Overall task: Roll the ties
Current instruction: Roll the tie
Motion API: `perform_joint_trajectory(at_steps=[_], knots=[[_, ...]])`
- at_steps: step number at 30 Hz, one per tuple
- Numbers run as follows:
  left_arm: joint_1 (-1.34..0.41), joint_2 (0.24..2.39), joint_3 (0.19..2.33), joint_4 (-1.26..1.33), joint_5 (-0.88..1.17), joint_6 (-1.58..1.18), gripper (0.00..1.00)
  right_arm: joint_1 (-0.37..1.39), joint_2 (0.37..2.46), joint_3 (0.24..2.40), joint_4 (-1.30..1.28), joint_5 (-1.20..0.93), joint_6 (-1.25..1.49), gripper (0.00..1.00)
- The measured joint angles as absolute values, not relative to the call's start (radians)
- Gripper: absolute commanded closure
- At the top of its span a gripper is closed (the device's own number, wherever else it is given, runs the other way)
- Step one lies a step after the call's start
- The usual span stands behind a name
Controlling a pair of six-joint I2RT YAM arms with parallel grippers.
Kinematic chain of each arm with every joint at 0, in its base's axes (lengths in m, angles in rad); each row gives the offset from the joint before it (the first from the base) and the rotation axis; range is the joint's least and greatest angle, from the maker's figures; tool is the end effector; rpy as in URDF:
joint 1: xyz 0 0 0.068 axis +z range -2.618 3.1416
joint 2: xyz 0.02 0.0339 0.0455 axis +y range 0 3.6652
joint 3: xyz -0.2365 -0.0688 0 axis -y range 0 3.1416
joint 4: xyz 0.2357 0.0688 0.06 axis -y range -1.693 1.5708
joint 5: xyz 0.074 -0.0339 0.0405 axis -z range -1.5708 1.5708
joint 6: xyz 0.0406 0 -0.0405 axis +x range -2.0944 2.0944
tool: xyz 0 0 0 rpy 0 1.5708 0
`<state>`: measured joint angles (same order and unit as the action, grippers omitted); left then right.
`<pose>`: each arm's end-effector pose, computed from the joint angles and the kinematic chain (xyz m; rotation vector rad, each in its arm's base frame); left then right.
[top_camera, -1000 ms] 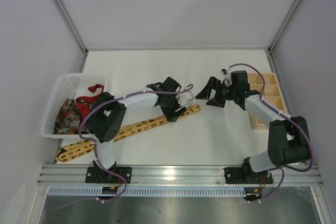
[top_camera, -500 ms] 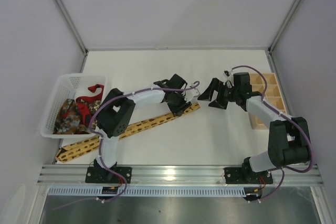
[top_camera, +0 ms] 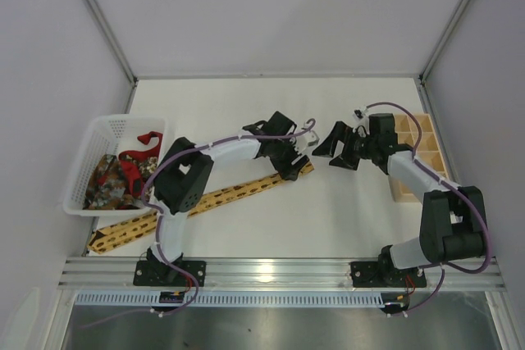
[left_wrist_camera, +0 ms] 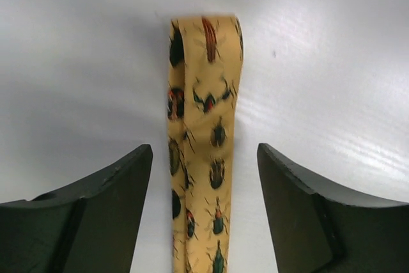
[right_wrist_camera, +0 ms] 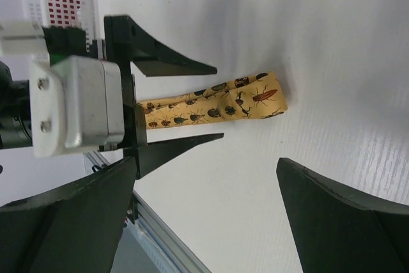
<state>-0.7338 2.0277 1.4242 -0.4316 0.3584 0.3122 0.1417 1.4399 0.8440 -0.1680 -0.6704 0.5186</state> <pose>0.2947 -0.2849 0.1450 1.4249 2.2099 -0.6160 0.2878 0.0665 0.1922 0.0975 2.3855 1.1050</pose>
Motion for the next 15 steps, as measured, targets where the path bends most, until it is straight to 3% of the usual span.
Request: perform_joint_trajectory(at_steps=[7,15], knots=[[-0.738,2.148,1.582,-0.411,0.38,0.296,0.28,0.11,1.411,0.831,-0.187,-0.671,0.503,0.0],[-0.749,2.168,1.59,-0.409,0.401,0.296,0.28,0.077,1.411,0.818,-0.191,-0.672,0.495,0.0]])
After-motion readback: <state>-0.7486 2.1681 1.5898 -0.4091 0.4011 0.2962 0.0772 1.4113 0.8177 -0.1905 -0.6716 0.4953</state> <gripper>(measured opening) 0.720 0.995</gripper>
